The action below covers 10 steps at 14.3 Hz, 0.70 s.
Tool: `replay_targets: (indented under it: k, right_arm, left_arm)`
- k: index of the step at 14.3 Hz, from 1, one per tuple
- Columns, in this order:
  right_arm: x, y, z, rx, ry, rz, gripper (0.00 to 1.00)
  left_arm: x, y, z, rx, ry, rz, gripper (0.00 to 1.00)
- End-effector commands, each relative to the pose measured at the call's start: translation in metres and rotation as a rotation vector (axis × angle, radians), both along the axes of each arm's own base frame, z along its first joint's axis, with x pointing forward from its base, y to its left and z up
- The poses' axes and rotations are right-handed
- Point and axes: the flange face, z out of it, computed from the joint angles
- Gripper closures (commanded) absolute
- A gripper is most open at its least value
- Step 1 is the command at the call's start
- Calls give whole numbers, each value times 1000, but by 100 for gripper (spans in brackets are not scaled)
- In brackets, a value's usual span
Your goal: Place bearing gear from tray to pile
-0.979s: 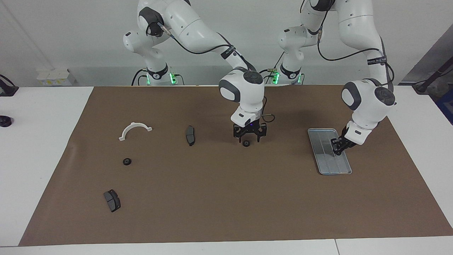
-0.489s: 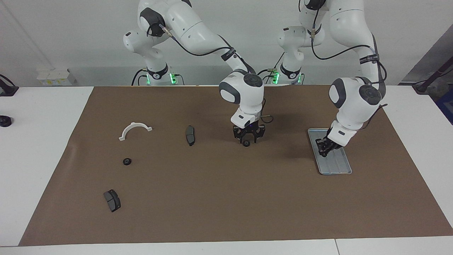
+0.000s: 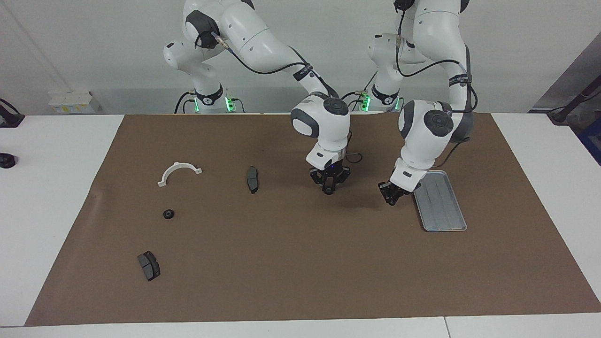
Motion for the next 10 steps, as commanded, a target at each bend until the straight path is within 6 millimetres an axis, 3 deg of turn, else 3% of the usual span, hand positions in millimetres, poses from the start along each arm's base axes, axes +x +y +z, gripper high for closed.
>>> replay_targets:
  k: [1,3,4,8,10]
  right_arm:
    - [4,-4,3,-1,-36,-23,100]
    - [13,-12,10,1,-48,-38,100]
    - [23,-26,23,8,-64,-59,100]
    - [48,-105,52,4,-79,-119,100]
    - [46,-156,56,-10,-73,-89,100]
  left_arm:
    - [-4,-13,5,8,5,15,100]
    - [-7,-21,6,7,4,8,100]
    - [-8,-26,7,6,3,18,100]
    - [-16,-51,8,0,-7,5,100]
    - [-30,-85,8,-2,-6,-15,100]
